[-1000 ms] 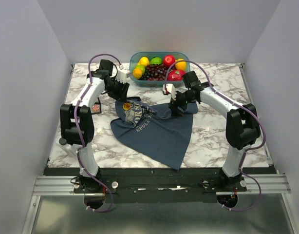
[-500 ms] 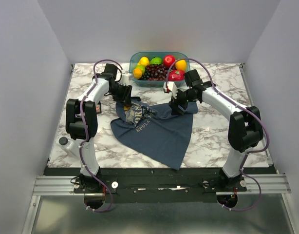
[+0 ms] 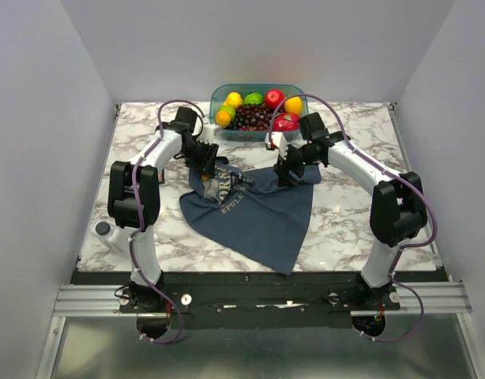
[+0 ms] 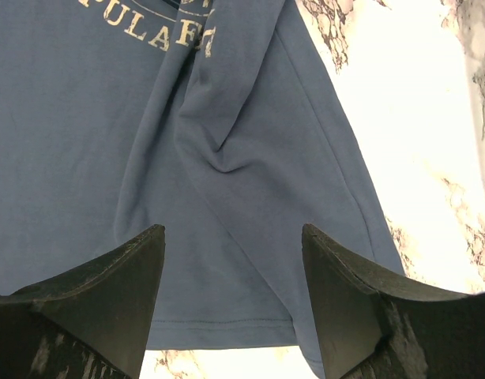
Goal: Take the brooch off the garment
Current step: Pick up the brooch from the flattened clothing.
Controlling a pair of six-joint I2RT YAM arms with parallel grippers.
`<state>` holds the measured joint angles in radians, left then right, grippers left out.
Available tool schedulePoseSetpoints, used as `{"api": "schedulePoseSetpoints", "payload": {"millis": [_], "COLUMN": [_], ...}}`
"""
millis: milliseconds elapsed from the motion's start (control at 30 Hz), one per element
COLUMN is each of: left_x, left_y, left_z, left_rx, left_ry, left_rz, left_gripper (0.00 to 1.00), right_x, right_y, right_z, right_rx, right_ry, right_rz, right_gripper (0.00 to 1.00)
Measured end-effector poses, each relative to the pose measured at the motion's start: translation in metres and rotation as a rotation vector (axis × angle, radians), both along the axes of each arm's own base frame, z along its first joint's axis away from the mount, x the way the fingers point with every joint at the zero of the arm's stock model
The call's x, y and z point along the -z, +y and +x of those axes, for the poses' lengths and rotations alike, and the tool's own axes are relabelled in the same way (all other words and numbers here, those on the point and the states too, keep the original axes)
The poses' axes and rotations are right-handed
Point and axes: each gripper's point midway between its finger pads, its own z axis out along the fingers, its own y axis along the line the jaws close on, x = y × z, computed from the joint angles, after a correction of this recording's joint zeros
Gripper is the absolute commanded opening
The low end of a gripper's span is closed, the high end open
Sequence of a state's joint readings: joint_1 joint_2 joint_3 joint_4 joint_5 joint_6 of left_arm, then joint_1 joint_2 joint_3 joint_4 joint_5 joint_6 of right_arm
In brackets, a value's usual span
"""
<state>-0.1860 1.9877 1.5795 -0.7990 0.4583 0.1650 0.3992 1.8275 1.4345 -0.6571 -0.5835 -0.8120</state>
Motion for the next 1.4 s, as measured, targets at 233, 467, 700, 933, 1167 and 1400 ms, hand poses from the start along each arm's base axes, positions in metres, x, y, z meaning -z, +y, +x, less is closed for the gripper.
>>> {"api": "schedulePoseSetpoints", "payload": {"millis": [233,467,700,933,1167,1400], "left_x": [0.001,-0.014,-0.018,-0.020,-0.009,-0.004], "left_y": [0.008,0.020,0.023,0.021,0.022,0.023], "left_z": [0.005,0.013,0.017,0.017,0.016,0.017], "left_rx": [0.000,-0.022,-0.011,0.007,0.016,0.022], "left_ry": [-0.048,-0.113,-0.140,-0.145,-0.123,-0.113], "left_rz": [0.106,0.169,0.190,0.194,0.204,0.213], "left_gripper": [0.46,0.30,0.17,0.16,0.05,0.11], "right_x": [0.000,0.000,0.000,0.000,0.000,-0.003], "right_y": [0.000,0.000,0.001,0.002,0.004,0.009], "right_z": [0.000,-0.001,-0.002,-0.003,-0.004,-0.007], "right_rx": [0.006,0.017,0.026,0.028,0.027,0.022], "right_ry": [0.005,0.016,0.025,0.030,0.035,0.047], "right_rz": [0.001,0.005,0.008,0.009,0.011,0.031], "right_gripper": [0.77,0.77,0.77,0.77,0.77,0.77]}}
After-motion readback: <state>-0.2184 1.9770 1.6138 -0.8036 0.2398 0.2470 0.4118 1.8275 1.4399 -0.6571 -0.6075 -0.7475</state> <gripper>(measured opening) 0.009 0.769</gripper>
